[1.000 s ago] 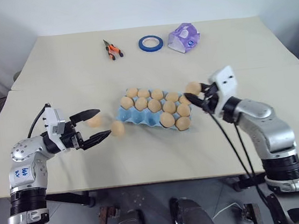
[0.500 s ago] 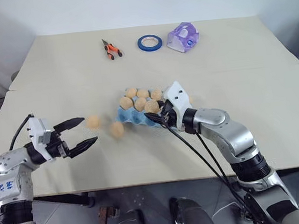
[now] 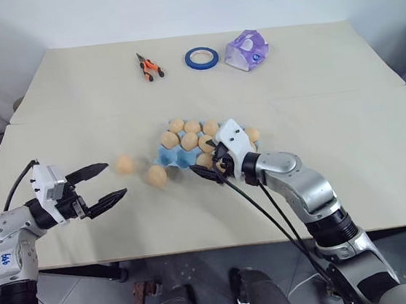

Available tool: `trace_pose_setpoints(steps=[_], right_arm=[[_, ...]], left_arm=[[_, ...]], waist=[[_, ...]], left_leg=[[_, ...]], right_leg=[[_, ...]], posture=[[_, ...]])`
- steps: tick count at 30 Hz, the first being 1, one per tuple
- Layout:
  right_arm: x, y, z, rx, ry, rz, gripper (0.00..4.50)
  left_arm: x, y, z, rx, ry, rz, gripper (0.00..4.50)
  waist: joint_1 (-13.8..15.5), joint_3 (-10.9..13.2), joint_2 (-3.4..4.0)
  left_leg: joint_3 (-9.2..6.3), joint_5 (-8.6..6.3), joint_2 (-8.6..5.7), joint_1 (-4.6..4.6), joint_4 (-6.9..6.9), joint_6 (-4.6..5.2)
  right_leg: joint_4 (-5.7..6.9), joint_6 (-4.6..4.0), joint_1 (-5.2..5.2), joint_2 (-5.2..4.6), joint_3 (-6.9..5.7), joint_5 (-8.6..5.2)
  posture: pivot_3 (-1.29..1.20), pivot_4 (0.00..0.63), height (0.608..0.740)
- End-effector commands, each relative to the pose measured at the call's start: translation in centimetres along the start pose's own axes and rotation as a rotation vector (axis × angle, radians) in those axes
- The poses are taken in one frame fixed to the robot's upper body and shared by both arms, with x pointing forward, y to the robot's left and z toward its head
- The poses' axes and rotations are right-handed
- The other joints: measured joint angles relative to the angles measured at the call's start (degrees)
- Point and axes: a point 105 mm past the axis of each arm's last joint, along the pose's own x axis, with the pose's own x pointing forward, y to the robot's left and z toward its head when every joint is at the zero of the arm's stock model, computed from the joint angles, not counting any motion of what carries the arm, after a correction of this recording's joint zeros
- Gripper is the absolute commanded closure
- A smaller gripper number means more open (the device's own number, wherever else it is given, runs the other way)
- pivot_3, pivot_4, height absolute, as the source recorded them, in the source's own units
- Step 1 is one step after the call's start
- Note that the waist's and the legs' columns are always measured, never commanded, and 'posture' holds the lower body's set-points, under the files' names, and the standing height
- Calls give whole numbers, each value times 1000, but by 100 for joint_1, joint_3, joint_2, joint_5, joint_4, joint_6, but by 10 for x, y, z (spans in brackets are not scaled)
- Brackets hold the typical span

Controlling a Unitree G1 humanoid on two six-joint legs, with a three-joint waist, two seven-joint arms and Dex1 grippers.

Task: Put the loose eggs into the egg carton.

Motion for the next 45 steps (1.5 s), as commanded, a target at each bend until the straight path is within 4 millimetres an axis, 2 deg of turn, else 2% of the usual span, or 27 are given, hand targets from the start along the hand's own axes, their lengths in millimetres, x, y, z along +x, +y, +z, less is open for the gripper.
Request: trace_pose_setpoints(steps=[1, 5, 9, 13, 20, 24, 28, 31, 34, 40, 45], right_arm=[[-14, -3, 25, -36, -78, 8, 43], [-35, -9, 34, -45, -110, 22, 43], [-66, -20, 39, -45, -168, 41, 43], [-96, -43, 24, -115, -174, -17, 43], [-146, -52, -5, -124, -163, 70, 43], [-167, -46, -17, -79, -147, 153, 43], [-178, -51, -28, -88, -96, 148, 43], [-178, -56, -27, -93, -95, 121, 43], [-176, -57, -25, -97, -101, 115, 43], [-168, -54, -25, -101, -102, 101, 43], [-166, -50, -24, -96, -108, 92, 43]], left_arm=[[-7, 4, 9, 28, 0, 43, 0], [-11, 9, 12, 24, -2, 114, 0], [-19, 14, 13, -3, -2, 225, 0], [-41, 16, 9, -4, 7, 363, 0], [-77, 2, -8, -25, 69, 502, 0], [-82, -8, -15, -26, 86, 516, 0], [-79, -20, -18, -29, 86, 521, 0], [-71, -31, -23, -34, 104, 497, 0], [-50, -36, -22, -37, 80, 496, 0], [21, -52, -27, -90, 41, 489, 0], [58, -57, -25, -84, 17, 475, 0]], waist=[[-13, 0, 0], [-20, 0, 0], [-12, 0, 0], [-16, 0, 0], [13, 0, -1], [87, 0, -1], [97, -1, -2], [94, -1, -2], [99, -1, -1], [167, -2, -3], [228, -3, -3]], left_leg=[[0, 0, 0, 0, -1, 0], [0, 0, 0, 0, -9, 0], [-1, 0, -1, 2, -34, 0], [6, 9, -4, 8, -60, 12], [15, 15, -2, 14, -62, 21], [17, 3, -2, 22, -54, 2], [17, 3, -2, 21, -50, 1], [17, 3, -1, 20, -51, 1], [17, 2, -1, 21, -54, 0], [18, 5, -5, 18, -34, 4], [24, 18, -5, 20, -28, 27]], right_leg=[[-1, 0, 0, 0, 0, 0], [-6, 0, 0, -1, 0, 0], [-24, 0, 0, 0, -2, 0], [-36, 1, 0, 0, -6, 0], [-43, 2, 4, 5, -11, -1], [-40, 1, 10, 5, -8, -1], [-40, -1, 10, 4, -8, -2], [-42, -2, 10, 3, -6, -2], [-42, -3, 9, 3, -6, -3], [-33, 7, 15, 4, -5, 3], [-27, 10, 15, 12, 0, 4]], posture=[[0, 150, 740], [0, 150, 740], [0, 150, 740], [0, 150, 740], [0, 150, 740], [0, 150, 740], [0, 150, 740], [0, 150, 740], [0, 150, 740], [0, 150, 740], [0, 150, 740]])
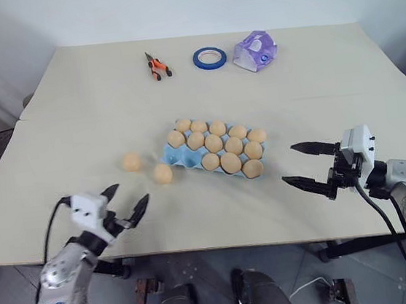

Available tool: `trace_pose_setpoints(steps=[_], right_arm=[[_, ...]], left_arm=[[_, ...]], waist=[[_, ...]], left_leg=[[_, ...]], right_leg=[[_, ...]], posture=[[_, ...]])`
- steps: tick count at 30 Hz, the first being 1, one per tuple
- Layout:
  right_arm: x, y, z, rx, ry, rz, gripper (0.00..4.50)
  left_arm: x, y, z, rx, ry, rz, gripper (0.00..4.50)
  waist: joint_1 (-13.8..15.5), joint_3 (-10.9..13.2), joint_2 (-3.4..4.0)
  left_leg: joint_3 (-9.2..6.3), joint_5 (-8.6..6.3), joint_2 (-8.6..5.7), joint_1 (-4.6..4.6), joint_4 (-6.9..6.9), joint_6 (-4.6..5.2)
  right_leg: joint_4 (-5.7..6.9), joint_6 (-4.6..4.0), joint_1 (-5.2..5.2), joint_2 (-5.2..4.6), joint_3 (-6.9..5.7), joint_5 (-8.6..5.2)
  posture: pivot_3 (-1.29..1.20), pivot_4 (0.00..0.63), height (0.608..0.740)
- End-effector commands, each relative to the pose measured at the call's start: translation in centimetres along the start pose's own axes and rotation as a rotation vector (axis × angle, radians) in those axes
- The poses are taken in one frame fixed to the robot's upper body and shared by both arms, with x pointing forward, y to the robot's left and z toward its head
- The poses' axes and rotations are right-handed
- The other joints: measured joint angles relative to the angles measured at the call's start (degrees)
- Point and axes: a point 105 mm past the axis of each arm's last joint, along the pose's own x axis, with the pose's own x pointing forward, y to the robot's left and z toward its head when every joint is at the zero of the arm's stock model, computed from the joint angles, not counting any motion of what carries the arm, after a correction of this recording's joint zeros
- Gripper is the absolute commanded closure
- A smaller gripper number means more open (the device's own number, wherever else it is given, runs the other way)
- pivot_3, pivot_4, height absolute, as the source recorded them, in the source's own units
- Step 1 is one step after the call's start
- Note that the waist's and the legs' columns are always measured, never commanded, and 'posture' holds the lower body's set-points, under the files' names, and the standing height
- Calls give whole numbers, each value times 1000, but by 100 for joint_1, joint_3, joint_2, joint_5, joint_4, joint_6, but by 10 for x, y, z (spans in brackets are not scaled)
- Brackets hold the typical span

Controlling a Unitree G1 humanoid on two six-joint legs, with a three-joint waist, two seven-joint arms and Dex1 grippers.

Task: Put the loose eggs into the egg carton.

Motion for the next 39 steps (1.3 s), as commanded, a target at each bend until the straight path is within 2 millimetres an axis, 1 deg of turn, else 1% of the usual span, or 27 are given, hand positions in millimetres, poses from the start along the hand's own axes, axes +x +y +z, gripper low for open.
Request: trace_pose_setpoints(steps=[1, 3, 6, 10, 13, 22, 25, 27, 31, 32, 33, 35, 37, 38, 39], right_arm=[[4, 7, 9, -31, -28, 7, 43], [5, 9, 9, -28, -29, 4, 43], [6, 11, 8, -25, -33, 2, 43], [8, 13, 9, -26, -42, -8, 43], [9, 13, 8, -25, -43, -13, 43], [13, 12, 6, -28, -43, -30, 43], [15, 11, 7, -33, -46, -40, 0], [15, 10, 7, -34, -46, -46, 0], [14, 11, 6, -34, -42, -56, 0], [13, 11, 6, -34, -41, -58, 0], [13, 11, 5, -34, -40, -60, 0], [12, 11, 5, -34, -40, -64, 0], [12, 12, 5, -33, -40, -67, 0], [12, 12, 6, -33, -42, -67, 0], [12, 12, 6, -32, -42, -68, 0]], left_arm=[[20, -13, 13, 47, -53, -8, 0], [28, -14, 13, 47, -56, -4, 0], [36, -15, 8, 50, -39, -11, 0], [49, -10, -4, 59, 1, 7, 0], [56, -10, -10, 70, 10, -10, 0], [77, -17, -15, 76, -7, -92, 0], [83, -15, -17, 63, 5, -86, 562], [84, -17, -15, 58, -4, -90, 1136], [81, -23, -11, 63, -19, -120, 2431], [81, -25, -9, 67, -27, -127, 2627], [80, -27, -5, 75, -43, -134, 2685], [81, -36, 13, 69, -106, -178, 2734], [77, -50, 39, 8, -219, -265, 2758], [75, -56, 48, -28, -251, -305, 2758], [76, -60, 53, -54, -250, -335, 2758]], waist=[[41, 0, 0], [51, 0, 0], [38, 0, 0], [52, 0, 0], [58, 0, 0], [75, -1, 1], [94, -2, 4], [102, -3, 5], [122, -3, 5], [127, -3, 5], [131, -3, 5], [139, -3, 5], [147, -2, 4], [150, -2, 4], [154, -2, 4]], left_leg=[[-1, 2, 1, 0, 1, 3], [-2, 2, 2, -1, 7, 3], [0, 3, 2, -1, 16, 4], [-2, 0, 6, -6, 45, 4], [-4, 0, 6, -9, 58, 5], [-4, 0, 2, -4, 64, 5], [-4, 1, 1, -2, 66, 7], [-4, 1, 1, -1, 67, 7], [-4, 1, 1, 0, 67, 7], [-4, 1, 1, -1, 66, 7], [-4, 4, 1, -1, 65, 13], [-4, 7, 2, -1, 62, 17], [-4, 7, 2, -6, 61, 17], [-4, 7, 3, -8, 61, 17], [-4, 7, 3, -10, 61, 18]], right_leg=[[1, 0, 0, 2, -1, 0], [5, 0, 0, 5, -2, 0], [8, 1, 1, 6, 0, 1], [22, 2, 1, 8, -3, 1], [24, 4, 3, 7, -3, 3], [24, 7, 14, 0, -4, 10], [24, 9, 17, -1, -5, 11], [24, 10, 19, -1, -5, 12], [23, 11, 20, -1, -5, 12], [22, 11, 20, -1, -5, 12], [21, 10, 20, -1, -5, 12], [18, 10, 20, -1, -5, 12], [15, 10, 18, -1, -6, 12], [14, 10, 17, -1, -6, 12], [12, 10, 17, -1, -6, 12]], posture=[[0, 150, 740], [0, 150, 740], [0, 150, 740], [0, 150, 740], [0, 150, 740], [0, 150, 740], [0, 150, 740], [0, 150, 740], [0, 150, 740], [0, 150, 740], [0, 150, 740], [0, 150, 740], [0, 150, 740], [0, 150, 740], [0, 150, 740]])
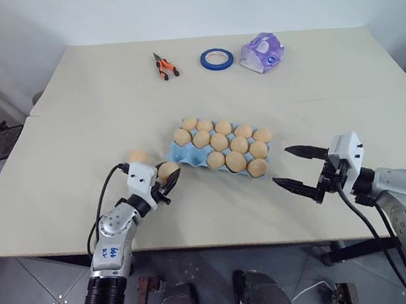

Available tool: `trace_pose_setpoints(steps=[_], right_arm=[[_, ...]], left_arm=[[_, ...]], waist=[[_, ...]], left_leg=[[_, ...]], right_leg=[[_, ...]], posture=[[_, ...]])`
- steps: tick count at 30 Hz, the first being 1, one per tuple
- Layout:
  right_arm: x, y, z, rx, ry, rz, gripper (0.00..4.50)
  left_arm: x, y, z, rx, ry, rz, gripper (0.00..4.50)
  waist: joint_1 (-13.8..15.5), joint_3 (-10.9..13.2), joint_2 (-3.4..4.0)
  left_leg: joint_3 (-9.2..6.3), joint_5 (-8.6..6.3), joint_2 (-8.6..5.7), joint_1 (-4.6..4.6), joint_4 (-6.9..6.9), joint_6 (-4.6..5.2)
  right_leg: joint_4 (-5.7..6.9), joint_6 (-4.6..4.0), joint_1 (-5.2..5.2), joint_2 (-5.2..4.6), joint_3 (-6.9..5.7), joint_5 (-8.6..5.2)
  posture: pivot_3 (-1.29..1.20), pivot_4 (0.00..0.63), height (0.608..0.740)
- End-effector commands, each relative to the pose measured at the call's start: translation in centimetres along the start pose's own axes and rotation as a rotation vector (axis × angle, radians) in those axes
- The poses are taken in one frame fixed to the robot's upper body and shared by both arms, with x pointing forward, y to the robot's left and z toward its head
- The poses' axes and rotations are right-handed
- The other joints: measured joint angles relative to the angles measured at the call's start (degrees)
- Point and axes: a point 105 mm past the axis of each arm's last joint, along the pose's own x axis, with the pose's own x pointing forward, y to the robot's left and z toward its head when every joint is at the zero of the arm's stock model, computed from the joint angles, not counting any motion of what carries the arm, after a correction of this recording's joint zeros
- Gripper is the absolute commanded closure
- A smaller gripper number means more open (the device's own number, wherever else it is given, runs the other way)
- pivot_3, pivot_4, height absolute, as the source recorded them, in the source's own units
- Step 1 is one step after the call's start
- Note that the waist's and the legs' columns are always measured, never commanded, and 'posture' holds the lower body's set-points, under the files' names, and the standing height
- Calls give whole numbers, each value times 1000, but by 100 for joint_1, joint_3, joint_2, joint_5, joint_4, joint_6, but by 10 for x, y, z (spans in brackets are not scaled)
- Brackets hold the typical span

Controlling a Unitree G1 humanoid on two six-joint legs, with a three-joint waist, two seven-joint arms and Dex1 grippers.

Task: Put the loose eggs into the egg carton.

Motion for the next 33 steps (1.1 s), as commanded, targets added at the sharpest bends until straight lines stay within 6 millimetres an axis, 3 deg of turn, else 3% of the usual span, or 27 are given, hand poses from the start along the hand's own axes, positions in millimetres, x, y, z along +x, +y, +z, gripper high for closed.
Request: trace_pose_setpoints(steps=[1, 5, 9, 13, 16, 21, 25, 29, 33], right_arm=[[0, 2, 13, -45, -40, -4, 0], [0, 3, 14, -42, -51, -12, 0], [-7, 9, 15, -35, -56, -9, 0], [-13, 12, 14, -29, -56, -15, 0], [-17, 11, 14, -28, -58, -36, 0], [-18, 12, 13, -25, -55, -41, 0], [-17, 11, 12, -24, -53, -44, 0], [-18, 8, 13, -24, -55, -44, 0], [-19, 7, 12, -24, -50, -38, 0]], left_arm=[[6, -20, 38, -57, -110, -127, 2758], [22, -33, 47, -65, -132, -179, 2758], [48, -21, 41, -49, -102, -80, 2758], [58, -22, 37, -32, -99, -83, 2758], [63, -27, 34, -49, -89, -95, 1757], [59, -35, 32, -45, -78, -134, 125], [53, -29, 35, -34, -70, -108, 58], [27, -18, 44, -56, -81, -115, 58], [-8, 0, 34, -32, -6, -103, 58]], waist=[[5, 0, 0], [12, 0, 0], [47, 1, -2], [19, 1, -2], [28, 2, -3], [25, 2, -3], [29, 1, -3], [-18, 2, -3], [-39, 1, -1]], left_leg=[[0, 0, 0, 0, 0, 0], [0, 1, 0, 4, 3, 1], [-2, 2, -4, 2, 11, 3], [-3, 1, -5, 1, 12, 6], [-1, -1, -5, 0, 9, 9], [-4, -2, -4, 0, 7, 8], [-4, -2, -4, 1, 9, 9], [-3, -3, 0, 1, 4, 7], [-6, -3, 3, 6, 1, 5]], right_leg=[[1, 0, 0, 0, 1, 0], [4, 0, 1, 7, 1, 0], [4, 4, 4, 8, 0, 2], [-10, 12, 11, 9, 0, 6], [-12, 16, 10, 9, -1, 8], [-11, 14, 9, 9, -3, 7], [-11, 14, 10, 9, -2, 7], [-11, 11, 9, 10, 0, 6], [-7, 4, 8, 13, -2, 1]], posture=[[0, 150, 740], [0, 150, 740], [0, 150, 740], [0, 150, 740], [0, 150, 740], [0, 150, 740], [0, 150, 740], [0, 150, 740], [0, 150, 740]])
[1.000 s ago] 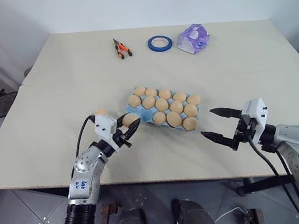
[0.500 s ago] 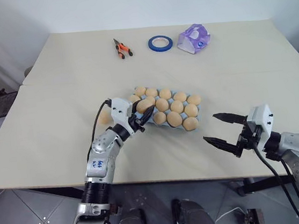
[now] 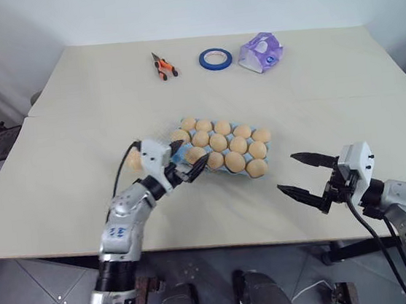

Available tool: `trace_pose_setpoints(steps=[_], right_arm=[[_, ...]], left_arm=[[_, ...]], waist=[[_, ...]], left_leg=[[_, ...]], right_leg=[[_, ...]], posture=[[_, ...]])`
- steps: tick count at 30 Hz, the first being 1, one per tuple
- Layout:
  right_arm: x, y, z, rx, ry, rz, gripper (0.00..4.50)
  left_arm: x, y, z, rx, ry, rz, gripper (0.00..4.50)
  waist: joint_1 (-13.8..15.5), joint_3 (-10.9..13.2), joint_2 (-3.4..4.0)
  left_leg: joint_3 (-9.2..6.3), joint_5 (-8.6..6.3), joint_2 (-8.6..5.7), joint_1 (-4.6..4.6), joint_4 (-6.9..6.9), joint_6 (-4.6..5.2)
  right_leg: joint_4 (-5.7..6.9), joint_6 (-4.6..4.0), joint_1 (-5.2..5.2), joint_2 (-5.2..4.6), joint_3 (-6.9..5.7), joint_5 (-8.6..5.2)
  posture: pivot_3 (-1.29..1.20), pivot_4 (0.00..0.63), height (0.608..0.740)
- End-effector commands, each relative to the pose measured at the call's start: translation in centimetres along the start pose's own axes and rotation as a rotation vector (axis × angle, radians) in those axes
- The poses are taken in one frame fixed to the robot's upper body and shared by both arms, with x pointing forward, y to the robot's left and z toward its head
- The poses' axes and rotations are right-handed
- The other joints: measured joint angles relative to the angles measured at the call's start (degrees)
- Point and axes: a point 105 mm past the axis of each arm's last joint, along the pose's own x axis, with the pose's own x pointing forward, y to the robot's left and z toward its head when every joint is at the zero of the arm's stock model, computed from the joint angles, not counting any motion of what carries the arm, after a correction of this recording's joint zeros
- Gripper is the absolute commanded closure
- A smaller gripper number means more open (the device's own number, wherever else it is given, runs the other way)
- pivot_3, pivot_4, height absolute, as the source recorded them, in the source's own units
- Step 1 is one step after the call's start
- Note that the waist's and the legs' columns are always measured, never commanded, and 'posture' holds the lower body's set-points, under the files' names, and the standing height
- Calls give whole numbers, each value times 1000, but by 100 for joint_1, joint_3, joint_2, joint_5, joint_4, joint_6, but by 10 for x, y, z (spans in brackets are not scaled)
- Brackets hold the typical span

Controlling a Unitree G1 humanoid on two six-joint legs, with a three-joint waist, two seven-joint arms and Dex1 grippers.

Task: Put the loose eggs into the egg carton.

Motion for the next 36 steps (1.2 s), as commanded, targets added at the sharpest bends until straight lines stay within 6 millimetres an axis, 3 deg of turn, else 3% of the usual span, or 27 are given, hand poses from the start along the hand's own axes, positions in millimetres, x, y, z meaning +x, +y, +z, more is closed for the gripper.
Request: trace_pose_setpoints(steps=[1, 5, 10, 15, 21, 26, 36], right_arm=[[-5, -6, 11, -36, -30, -9, 0], [-3, -8, 10, -34, -31, 4, 0], [1, -9, 10, -34, -35, 18, 0], [4, -10, 10, -34, -41, 29, 0], [5, -9, 10, -36, -45, 35, 0], [7, -10, 11, -39, -49, 37, 0], [11, -10, 13, -45, -53, 45, 0]], left_arm=[[-24, 6, 7, 17, 9, -14, 58], [-77, 35, 3, 29, 74, 45, 58], [-123, 60, 8, 44, 80, 130, 58], [-158, 82, 3, 43, 140, 228, 58], [-176, 94, 1, 40, 159, 299, 58], [-163, 103, 3, 64, 125, 319, 58], [-86, 114, 4, 53, 64, 225, 58]], waist=[[-7, 0, 0], [-42, 0, 0], [-69, 1, 1], [-71, 2, 2], [-73, 2, 2], [-74, 2, 3], [-59, 2, 3]], left_leg=[[0, 0, 1, 1, 0, 0], [3, 0, 1, 1, 3, -1], [0, -18, 3, 0, -4, -31], [0, -20, 2, -1, -9, -34], [0, -22, 2, -6, -16, -36], [0, -23, 4, -7, -23, -37], [7, -22, 0, -10, -19, -37]], right_leg=[[2, -2, 0, 0, 0, -1], [-2, -6, 0, -4, 2, -3], [-4, -16, -4, -10, 1, -9], [-12, -36, -5, -16, 1, -20], [-14, -39, -12, -21, 2, -22], [-12, -40, -19, -21, 3, -22], [-5, -13, -20, -22, -1, -5]], posture=[[0, 150, 740], [0, 150, 740], [0, 150, 740], [0, 150, 740], [0, 150, 740], [0, 150, 740], [0, 150, 740]])
